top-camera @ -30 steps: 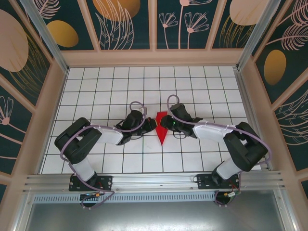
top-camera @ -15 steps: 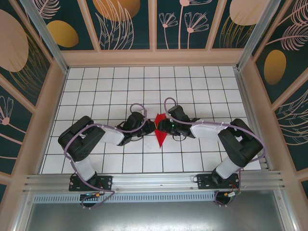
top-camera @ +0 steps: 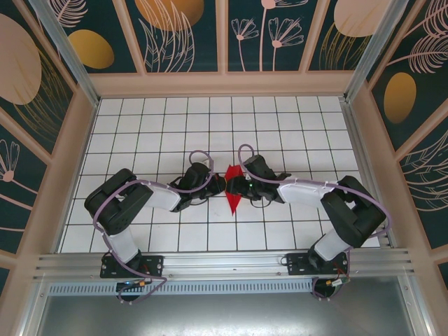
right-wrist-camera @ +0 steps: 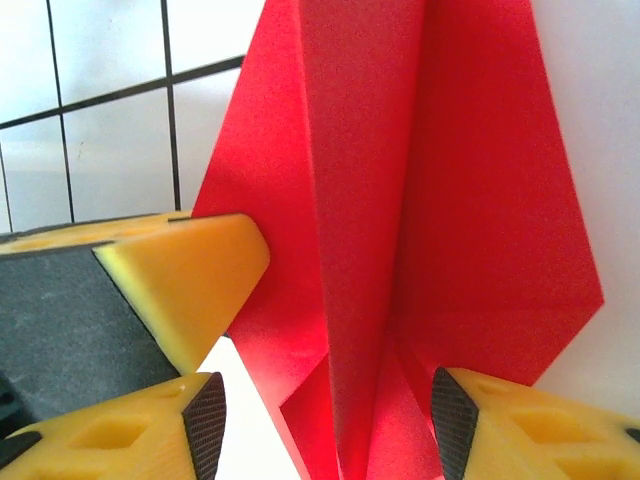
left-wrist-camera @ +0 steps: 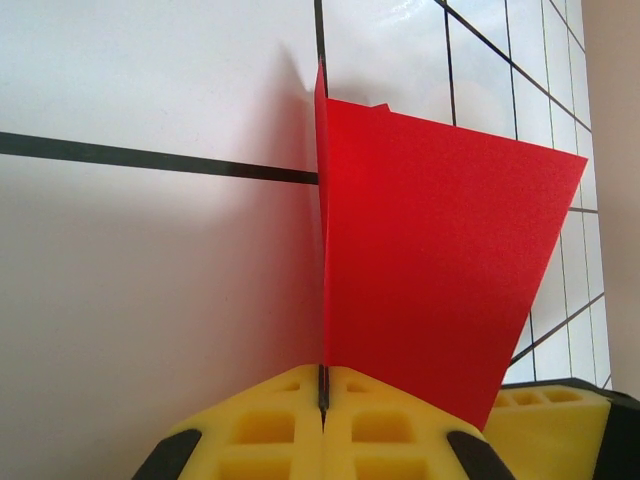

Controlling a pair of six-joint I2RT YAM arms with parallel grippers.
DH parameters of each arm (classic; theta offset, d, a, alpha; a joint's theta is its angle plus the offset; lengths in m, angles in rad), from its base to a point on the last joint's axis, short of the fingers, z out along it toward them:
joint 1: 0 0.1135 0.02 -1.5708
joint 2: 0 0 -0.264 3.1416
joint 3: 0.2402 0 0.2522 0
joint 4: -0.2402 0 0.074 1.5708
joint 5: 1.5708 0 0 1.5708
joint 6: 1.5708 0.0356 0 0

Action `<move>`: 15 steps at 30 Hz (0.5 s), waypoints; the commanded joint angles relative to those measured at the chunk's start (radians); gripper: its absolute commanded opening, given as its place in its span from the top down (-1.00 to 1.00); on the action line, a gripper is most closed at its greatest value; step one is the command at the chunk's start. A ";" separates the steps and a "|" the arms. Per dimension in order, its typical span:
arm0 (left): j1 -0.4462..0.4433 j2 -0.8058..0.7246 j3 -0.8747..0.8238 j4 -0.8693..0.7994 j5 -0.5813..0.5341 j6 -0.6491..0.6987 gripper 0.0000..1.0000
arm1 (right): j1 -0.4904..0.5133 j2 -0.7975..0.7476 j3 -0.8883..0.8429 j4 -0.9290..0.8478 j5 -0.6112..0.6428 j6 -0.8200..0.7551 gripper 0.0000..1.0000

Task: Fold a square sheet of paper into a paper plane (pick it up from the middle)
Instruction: Move the paper plane to the top-center of the table.

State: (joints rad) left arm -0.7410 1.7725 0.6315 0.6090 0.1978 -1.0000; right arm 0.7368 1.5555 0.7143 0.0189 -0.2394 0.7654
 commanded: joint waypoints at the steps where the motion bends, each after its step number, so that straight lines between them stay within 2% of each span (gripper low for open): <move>1: -0.005 0.000 0.009 -0.001 -0.008 0.012 1.00 | 0.009 -0.050 -0.032 0.023 -0.068 0.025 -0.17; 7: -0.005 -0.001 0.010 0.003 -0.001 0.010 1.00 | 0.022 -0.034 -0.018 -0.002 -0.041 0.028 0.01; 15: -0.005 -0.004 0.004 0.009 0.011 0.007 1.00 | 0.042 0.028 0.018 -0.029 0.019 0.026 0.11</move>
State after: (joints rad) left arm -0.7410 1.7725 0.6315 0.6094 0.2016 -1.0000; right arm 0.7708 1.5562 0.7021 0.0174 -0.2562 0.7914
